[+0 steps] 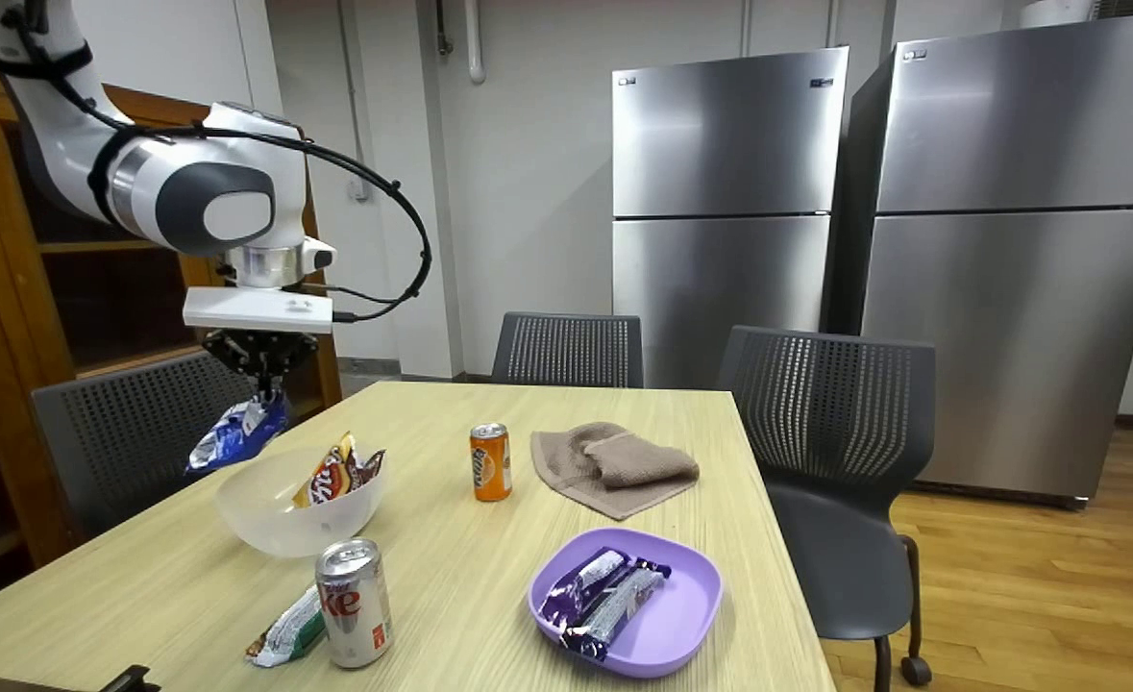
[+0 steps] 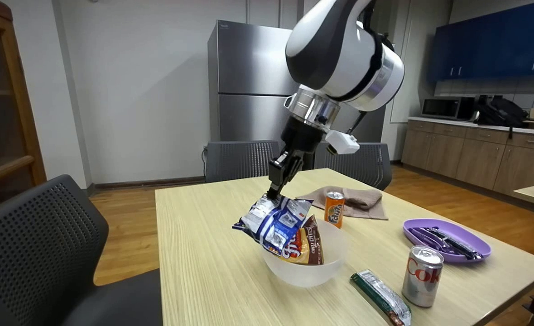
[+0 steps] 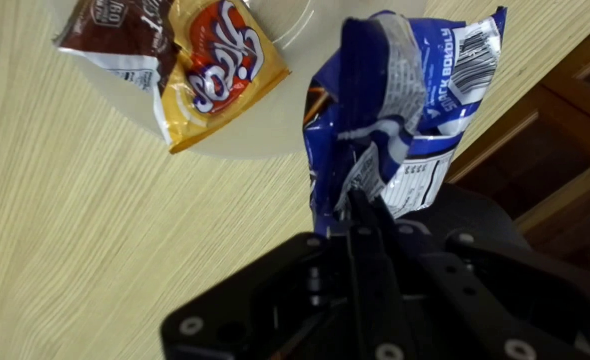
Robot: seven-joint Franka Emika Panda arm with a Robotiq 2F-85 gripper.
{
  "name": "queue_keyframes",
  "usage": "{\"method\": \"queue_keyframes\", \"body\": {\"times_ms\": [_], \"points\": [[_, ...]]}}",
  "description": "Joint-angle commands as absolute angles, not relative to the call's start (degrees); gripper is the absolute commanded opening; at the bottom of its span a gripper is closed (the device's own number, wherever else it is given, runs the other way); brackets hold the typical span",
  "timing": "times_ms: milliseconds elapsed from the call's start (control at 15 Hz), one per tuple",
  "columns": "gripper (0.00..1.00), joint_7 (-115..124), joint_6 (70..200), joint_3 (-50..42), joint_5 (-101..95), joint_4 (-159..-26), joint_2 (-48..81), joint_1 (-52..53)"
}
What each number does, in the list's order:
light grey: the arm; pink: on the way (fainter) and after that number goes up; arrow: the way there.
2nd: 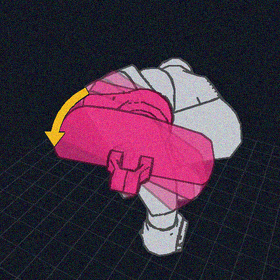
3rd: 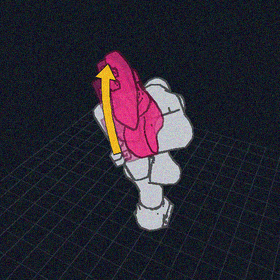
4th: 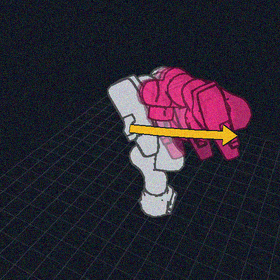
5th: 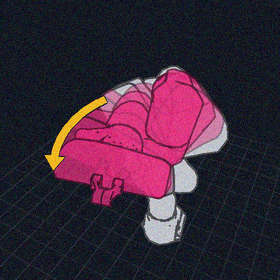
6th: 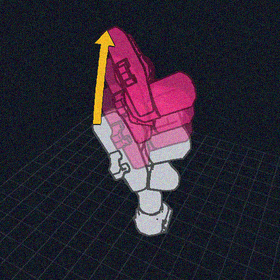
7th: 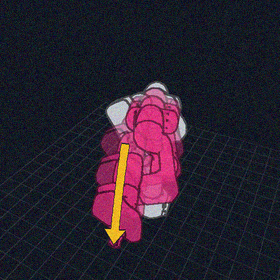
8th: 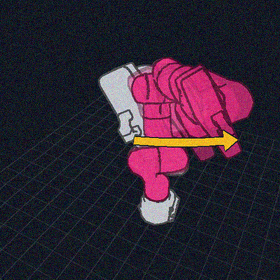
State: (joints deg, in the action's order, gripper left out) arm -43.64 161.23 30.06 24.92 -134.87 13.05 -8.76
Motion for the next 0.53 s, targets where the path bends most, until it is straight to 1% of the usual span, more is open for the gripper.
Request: {"method": "queue_keyframes", "body": {"times_ms": [0, 333, 400, 467], "points": [[0.0, -50.6, 159.0, 28.7, 32.9, -138.2, 8.2, -9.7], [0.0, -57.9, 159.6, 22.7, 41.5, -139.3, 8.0, -8.2], [0.0, -59.3, 160.1, 24.9, 41.8, -139.1, 9.0, -11.3], [0.0, -60.0, 160.1, 24.1, 41.6, -139.2, 9.4, -11.2]]}}
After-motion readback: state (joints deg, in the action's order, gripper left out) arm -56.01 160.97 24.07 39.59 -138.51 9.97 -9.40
